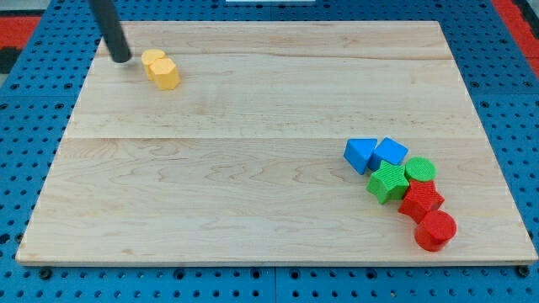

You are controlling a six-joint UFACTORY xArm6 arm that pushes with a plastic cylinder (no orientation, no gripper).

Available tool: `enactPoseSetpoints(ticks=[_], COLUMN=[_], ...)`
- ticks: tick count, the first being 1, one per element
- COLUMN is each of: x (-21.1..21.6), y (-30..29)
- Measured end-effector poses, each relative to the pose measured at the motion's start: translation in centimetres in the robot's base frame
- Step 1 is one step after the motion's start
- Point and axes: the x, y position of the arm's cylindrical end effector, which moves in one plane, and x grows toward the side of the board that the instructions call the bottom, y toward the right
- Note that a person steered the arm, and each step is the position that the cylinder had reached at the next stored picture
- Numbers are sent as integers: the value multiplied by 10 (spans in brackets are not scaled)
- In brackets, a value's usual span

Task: Push the yellow blocks towards bottom

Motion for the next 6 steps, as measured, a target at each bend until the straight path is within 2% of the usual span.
enactPoseSetpoints(ticks=[1, 3, 5, 6], x=[-1, 74, 152, 170], y=[37, 82, 83, 49])
